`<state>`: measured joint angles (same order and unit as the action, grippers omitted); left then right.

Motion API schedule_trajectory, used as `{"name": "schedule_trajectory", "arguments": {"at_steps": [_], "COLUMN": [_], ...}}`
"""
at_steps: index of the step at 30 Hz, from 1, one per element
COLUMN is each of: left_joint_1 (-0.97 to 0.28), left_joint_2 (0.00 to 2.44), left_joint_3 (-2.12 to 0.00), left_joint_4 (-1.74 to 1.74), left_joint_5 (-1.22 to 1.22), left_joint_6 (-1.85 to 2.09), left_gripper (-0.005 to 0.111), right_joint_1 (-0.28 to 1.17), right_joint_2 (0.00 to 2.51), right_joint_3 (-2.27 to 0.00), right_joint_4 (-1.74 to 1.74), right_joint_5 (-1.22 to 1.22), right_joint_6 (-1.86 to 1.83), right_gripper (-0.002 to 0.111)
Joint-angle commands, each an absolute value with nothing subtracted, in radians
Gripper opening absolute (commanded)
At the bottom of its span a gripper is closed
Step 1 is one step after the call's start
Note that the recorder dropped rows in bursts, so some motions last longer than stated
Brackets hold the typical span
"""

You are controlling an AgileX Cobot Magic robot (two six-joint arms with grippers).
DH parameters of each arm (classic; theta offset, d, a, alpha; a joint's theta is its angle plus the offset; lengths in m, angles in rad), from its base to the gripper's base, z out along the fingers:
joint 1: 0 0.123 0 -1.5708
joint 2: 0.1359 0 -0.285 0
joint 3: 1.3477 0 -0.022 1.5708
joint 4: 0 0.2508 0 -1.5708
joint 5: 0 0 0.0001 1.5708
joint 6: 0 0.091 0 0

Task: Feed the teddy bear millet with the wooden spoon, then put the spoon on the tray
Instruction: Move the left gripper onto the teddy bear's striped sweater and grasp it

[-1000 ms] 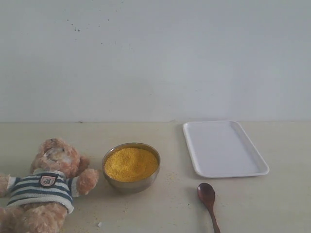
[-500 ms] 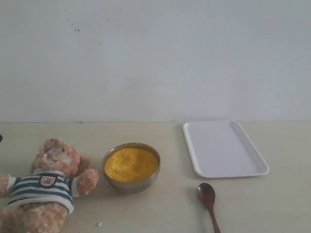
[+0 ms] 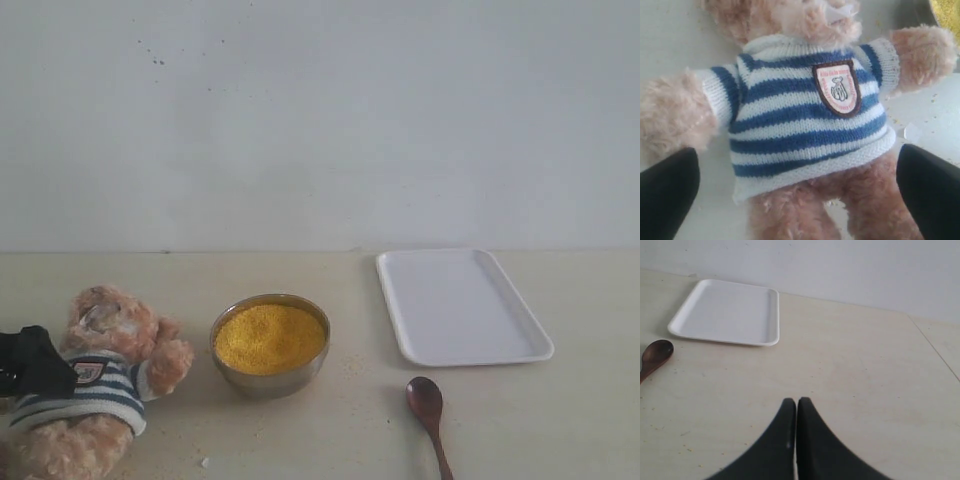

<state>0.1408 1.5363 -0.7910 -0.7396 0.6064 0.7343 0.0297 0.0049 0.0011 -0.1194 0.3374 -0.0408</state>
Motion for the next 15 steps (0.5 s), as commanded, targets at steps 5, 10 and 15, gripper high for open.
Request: {"name": "schedule_trajectory", "arguments": {"at_steps": [5,10,15], "left_joint_1": [0.139,0.139,0.139], "left_joint_2": [1.558,1.558,1.558], "left_joint_3": [-0.763,-0.751,-0.751], "left_joint_4": [-0.752,-0.752,-0.754], "left_joint_5": [0.574,0.621,0.58], "left_joint_6": [0.725,0.725,0.725], "left_gripper": [0.108,0.108,0.108], "right_joint_1": [0.03,0.03,0.03], "right_joint_2": [0.0,0.0,0.0], "right_joint_3": [0.0,0.0,0.0], "right_joint_4": [-0.121,-0.121,-0.121], "right_joint_5": [0.331,0.331,0.331], "right_joint_6": [-0.043,-0.043,-0.043], "right_gripper": [0.0,0.0,0.0]}}
